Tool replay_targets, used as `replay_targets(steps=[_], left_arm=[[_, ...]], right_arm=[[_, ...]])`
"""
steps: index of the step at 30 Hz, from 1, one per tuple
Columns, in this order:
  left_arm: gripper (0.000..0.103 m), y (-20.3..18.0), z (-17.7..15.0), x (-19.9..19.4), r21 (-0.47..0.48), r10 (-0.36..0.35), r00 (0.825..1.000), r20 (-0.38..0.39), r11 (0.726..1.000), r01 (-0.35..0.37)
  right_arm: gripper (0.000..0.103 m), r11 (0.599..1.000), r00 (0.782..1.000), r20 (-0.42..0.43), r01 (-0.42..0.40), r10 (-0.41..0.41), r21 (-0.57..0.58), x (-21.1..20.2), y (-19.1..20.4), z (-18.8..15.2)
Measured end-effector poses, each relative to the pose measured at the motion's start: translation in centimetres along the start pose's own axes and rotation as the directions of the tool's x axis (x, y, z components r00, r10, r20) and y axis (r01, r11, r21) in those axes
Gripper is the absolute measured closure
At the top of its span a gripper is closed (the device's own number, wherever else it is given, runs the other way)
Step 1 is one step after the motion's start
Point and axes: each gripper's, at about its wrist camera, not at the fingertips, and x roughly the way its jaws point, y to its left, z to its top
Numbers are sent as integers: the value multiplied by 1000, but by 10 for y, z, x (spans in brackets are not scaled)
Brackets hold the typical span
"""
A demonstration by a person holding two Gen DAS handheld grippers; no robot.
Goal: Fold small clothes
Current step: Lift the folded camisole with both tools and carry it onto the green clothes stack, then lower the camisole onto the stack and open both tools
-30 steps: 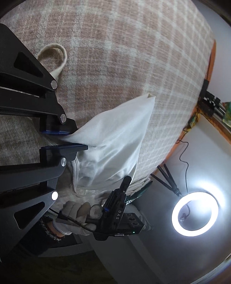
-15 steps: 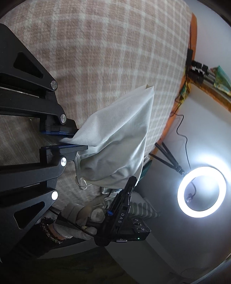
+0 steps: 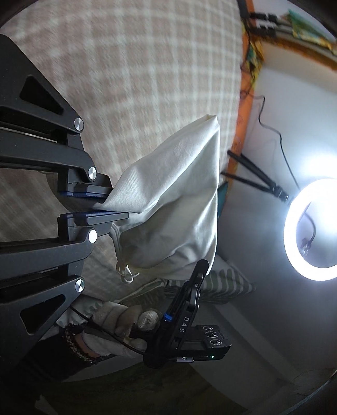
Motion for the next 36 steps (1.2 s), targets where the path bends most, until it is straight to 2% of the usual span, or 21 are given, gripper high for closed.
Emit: replay_targets(steps=[10,19,28,36], left_arm=[[96,-54,44,76,106,-41,999,-23,993,43],[96,-77,75,128,169,-14,1000,-23,985,18],[96,-86,92,183,236,53,998,-30,971,-45],[96,-94,85,210,312,151,988,-28,940,-135]], right_arm=[[100,992,989,82,117,-120,37,-41,-77,32],[100,982,974,139,173,-182,73,-47,-136,64],[100,968,959,138,237,-247,87,-23,-194,80],[100,950,946,105,299,-308,92,8,-245,85]])
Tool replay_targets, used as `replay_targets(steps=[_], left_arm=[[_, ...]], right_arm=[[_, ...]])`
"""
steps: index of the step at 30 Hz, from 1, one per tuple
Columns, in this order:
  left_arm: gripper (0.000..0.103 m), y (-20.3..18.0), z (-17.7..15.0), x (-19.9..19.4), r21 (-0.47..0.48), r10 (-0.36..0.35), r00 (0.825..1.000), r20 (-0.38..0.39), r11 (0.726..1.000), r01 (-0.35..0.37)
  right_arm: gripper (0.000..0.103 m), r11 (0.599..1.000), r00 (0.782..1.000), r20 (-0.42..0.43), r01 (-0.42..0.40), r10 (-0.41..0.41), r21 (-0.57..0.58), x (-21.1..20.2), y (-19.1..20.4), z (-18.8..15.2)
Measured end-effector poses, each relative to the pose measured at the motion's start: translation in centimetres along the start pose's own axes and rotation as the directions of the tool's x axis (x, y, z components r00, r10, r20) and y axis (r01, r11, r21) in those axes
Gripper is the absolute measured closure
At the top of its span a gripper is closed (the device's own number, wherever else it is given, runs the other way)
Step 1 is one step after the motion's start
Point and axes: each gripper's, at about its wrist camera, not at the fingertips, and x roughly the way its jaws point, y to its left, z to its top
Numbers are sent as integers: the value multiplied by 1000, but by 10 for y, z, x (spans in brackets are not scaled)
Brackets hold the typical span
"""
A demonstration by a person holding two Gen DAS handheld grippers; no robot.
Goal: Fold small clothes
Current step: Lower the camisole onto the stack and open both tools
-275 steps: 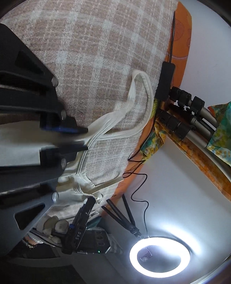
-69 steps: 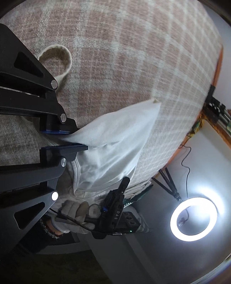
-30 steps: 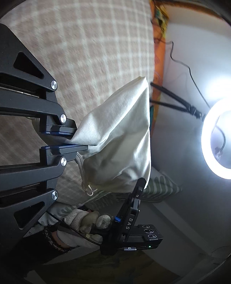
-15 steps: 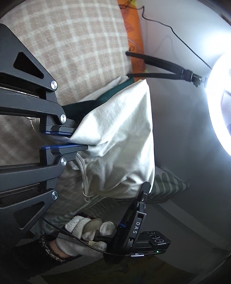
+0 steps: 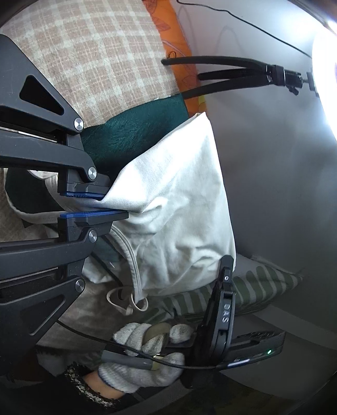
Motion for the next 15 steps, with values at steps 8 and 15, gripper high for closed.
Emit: replay_targets(steps=[8,15], left_arm=[[90,-13,-6,6,69,115,993,-18,991,-113],[39,-21,-11,-14,90,147,989,17,985,-148]], right_arm=[[89,993,993,-25,114,-115,-16,33,-8,-3],[46,989,989,-1,145,-145,-24,22,-10,-6]])
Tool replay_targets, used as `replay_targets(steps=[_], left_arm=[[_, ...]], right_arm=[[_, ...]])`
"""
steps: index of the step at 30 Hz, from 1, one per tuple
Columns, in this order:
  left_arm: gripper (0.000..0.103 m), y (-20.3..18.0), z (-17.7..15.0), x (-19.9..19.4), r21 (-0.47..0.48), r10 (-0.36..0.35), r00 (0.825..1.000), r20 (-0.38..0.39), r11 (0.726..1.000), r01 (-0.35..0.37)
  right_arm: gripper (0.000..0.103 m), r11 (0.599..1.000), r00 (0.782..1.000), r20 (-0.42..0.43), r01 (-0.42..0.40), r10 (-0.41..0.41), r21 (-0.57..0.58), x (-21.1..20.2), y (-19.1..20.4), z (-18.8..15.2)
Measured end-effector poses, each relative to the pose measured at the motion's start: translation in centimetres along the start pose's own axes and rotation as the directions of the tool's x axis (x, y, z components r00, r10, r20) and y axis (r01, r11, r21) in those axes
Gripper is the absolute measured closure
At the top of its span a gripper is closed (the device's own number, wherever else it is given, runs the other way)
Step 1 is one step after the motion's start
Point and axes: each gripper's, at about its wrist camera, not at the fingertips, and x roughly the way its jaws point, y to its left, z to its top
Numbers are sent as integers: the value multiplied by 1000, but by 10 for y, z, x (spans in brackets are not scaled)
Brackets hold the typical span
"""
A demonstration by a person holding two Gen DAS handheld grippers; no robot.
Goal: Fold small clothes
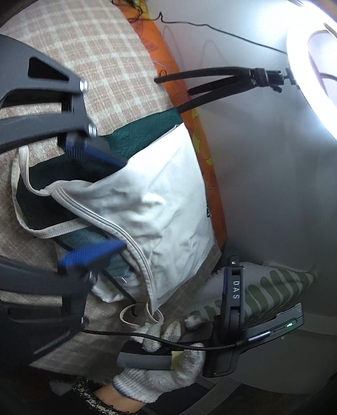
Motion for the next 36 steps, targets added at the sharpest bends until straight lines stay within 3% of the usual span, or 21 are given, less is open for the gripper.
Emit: replay_targets(steps=[6,10,23,36], left_arm=[[32,-5,4,-14,-4,33,999,10,999,-33],[31,-2,1,-33,-25,47,999,23,999,-46],[28,-11,-12,-103,-44,82,993,81,996,-78],[21,-18,-48,-175,-41,150,982,110,988,-147]], right_arm=[[13,999,998,55,31,-30,-17,-23,5,-5],[0,999,996,85,43,-40,-32,-39,14,-5],[0,998,993,116,33,-28,-48,-109,50,-20],[0,995,989,143,46,-33,-87,-173,101,-67]])
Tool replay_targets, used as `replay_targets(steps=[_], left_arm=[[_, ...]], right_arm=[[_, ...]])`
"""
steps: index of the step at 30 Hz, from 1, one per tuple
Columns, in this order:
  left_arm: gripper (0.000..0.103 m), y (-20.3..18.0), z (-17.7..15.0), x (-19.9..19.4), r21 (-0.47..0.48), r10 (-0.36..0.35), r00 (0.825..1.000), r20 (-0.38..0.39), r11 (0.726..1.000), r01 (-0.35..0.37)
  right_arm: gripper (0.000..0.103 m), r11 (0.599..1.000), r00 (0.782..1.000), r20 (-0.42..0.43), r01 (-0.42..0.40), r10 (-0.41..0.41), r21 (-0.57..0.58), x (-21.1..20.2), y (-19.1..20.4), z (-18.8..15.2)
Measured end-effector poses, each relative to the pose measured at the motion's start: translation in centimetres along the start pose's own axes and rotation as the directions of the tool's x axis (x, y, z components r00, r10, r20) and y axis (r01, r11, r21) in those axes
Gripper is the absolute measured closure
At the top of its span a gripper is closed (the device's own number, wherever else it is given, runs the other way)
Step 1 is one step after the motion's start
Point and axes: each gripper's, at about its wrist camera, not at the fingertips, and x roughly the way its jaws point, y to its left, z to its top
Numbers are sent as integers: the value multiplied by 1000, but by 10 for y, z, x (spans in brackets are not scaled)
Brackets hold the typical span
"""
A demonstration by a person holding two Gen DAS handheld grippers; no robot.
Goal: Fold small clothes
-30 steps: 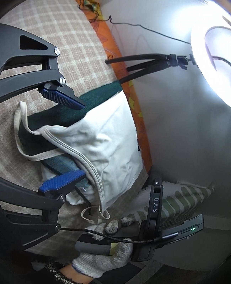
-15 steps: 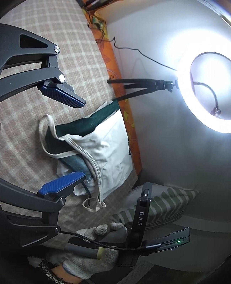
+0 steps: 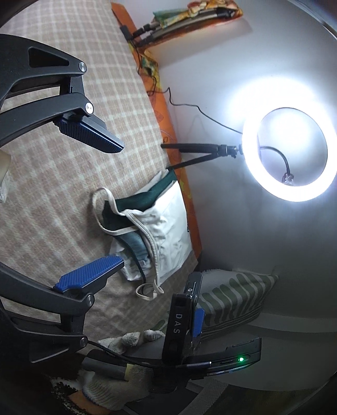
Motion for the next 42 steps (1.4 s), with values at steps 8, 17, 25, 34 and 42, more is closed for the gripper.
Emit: replay_targets(steps=[8,17,25,34,42], left_arm=[[18,0,-24,-46,-25,12,1000,25,1000,-12],[17,-2,-60,-64,-69,18,1000,2,997,-17],[16,1,-83,-53,-80,56,998,-14,995,-56],[16,9,-105,-42,-69,97,994,-58,992,-101],[16,11,-104,-45,-74,99,994,-42,992,-102]], right_arm=[[0,999,999,33,-33,34,-28,-47,30,-29],[0,998,998,50,-35,38,-56,-85,52,-71],[0,999,998,43,-41,42,-25,-97,55,-91],[0,999,999,32,-27,28,-23,-94,61,-110],[0,999,1000,1,-30,30,-10,-86,64,-122]])
